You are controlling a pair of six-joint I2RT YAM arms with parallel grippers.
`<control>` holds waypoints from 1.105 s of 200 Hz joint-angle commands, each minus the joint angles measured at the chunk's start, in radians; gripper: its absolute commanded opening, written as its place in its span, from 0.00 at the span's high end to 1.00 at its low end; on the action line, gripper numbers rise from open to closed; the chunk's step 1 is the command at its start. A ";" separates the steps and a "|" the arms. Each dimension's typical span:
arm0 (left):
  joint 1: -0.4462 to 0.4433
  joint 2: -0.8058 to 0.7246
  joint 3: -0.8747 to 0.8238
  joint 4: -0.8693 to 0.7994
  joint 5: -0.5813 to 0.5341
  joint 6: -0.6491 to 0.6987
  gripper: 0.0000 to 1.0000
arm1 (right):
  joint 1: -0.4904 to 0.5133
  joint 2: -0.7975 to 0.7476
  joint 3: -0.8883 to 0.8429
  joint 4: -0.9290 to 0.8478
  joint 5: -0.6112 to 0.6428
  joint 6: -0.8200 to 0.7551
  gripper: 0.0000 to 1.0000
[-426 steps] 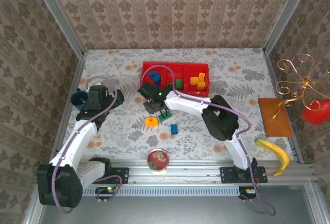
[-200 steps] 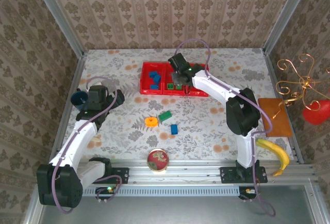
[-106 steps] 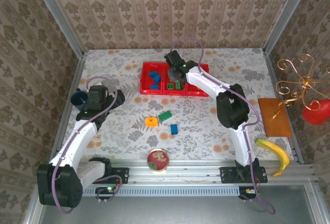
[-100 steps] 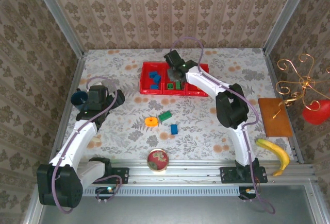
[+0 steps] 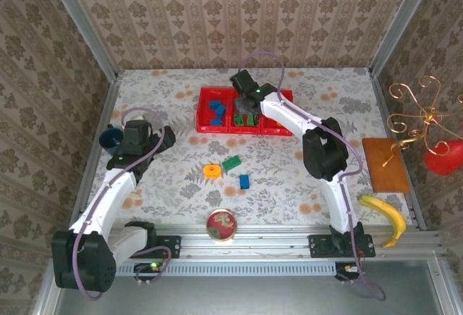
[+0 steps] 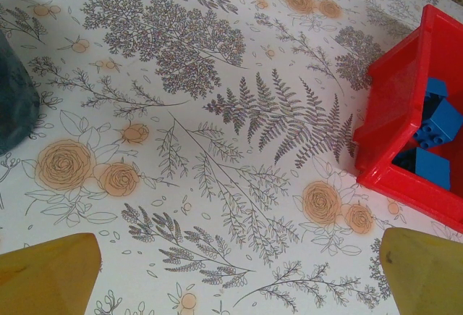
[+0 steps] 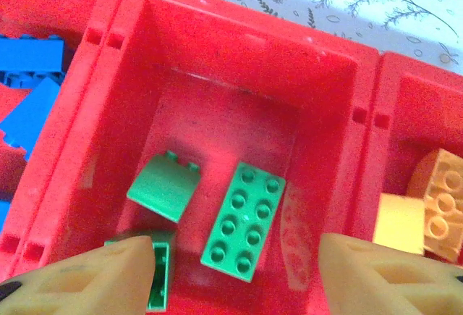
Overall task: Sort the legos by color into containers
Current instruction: Place the lego in the container, then pick up the lego from the bottom-center of the table.
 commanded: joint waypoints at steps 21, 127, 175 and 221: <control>0.009 0.000 0.023 -0.024 0.008 -0.002 0.00 | 0.038 -0.207 -0.157 -0.014 0.027 0.054 0.34; 0.010 -0.010 0.018 -0.010 0.016 0.000 0.00 | 0.219 -0.565 -0.670 -0.066 -0.024 0.404 0.25; 0.010 0.006 0.021 0.001 0.024 -0.004 0.00 | 0.314 -0.565 -0.725 -0.101 -0.074 0.518 0.19; 0.010 0.011 0.021 0.000 0.025 -0.007 0.00 | 0.369 -0.502 -0.725 -0.093 -0.135 0.551 0.17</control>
